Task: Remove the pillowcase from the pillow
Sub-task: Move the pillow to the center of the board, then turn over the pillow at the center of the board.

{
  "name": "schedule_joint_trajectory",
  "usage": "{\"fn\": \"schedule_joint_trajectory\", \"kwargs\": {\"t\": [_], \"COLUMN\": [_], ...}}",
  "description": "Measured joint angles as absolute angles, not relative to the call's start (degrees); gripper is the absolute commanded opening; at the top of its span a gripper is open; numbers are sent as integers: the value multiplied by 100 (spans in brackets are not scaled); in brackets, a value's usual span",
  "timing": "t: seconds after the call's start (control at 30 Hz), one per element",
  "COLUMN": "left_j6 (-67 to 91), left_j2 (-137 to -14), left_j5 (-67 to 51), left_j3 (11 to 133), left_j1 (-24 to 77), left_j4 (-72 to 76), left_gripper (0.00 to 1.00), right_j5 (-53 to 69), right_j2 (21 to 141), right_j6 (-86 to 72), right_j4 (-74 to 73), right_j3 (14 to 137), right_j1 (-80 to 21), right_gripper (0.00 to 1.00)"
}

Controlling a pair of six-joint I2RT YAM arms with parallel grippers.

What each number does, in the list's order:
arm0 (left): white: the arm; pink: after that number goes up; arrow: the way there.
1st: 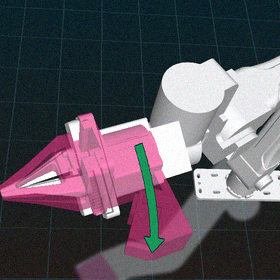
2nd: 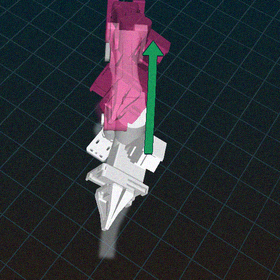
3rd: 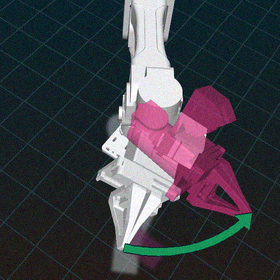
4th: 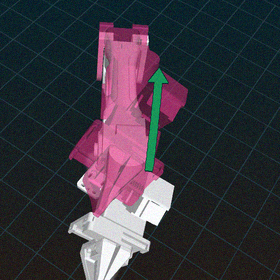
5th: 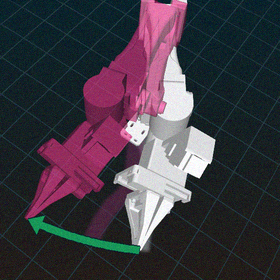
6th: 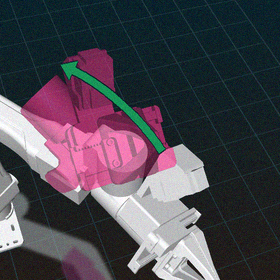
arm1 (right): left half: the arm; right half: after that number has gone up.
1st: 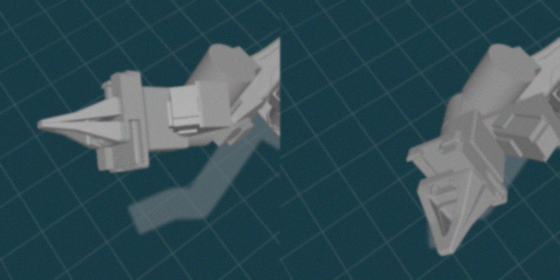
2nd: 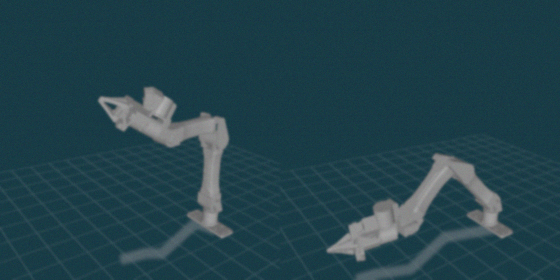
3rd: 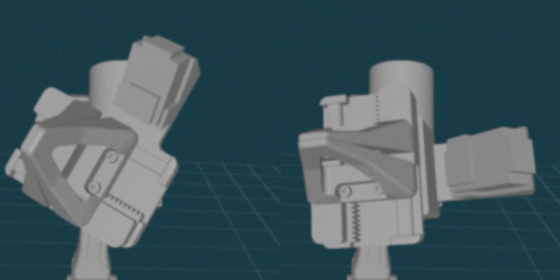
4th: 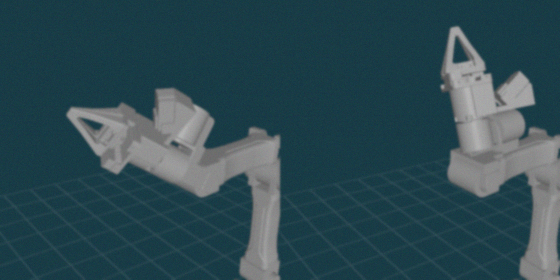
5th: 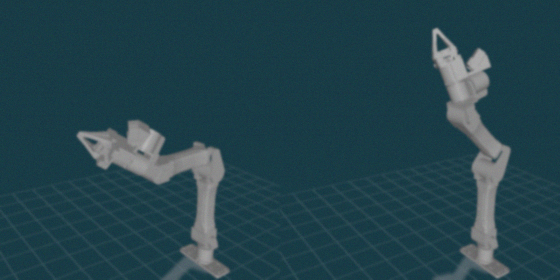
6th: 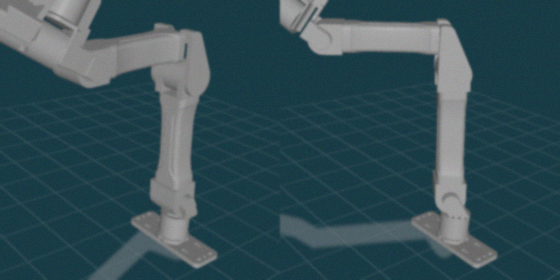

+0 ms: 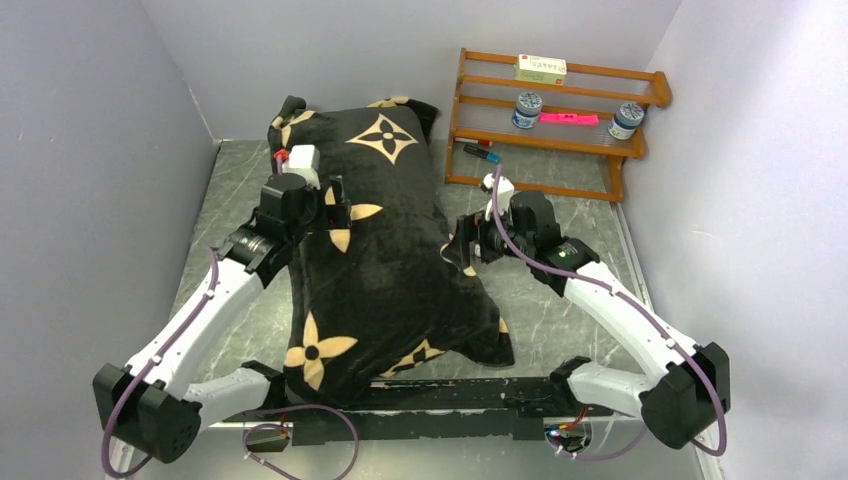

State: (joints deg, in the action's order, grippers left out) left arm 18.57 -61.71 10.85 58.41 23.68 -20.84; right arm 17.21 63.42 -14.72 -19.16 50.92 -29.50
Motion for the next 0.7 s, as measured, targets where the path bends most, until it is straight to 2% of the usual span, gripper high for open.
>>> {"fn": "schedule_joint_trajectory", "kwargs": {"t": [0.37, 0.7], "left_j6": [2226, 2742], "left_j2": [-6532, -6514], "left_j5": [1013, 908], "left_j3": [5955, 5181], "left_j1": [2346, 2047], "left_j4": [-2449, -1988], "left_gripper": [97, 97], "right_j5": [1559, 2051], "right_j2": [7474, 8877], "right_j6": [-1994, -2873], "right_j4": [-1041, -169], "right_j3": [5596, 5787], "right_j1": [-2211, -2196], "right_gripper": [100, 100]}}
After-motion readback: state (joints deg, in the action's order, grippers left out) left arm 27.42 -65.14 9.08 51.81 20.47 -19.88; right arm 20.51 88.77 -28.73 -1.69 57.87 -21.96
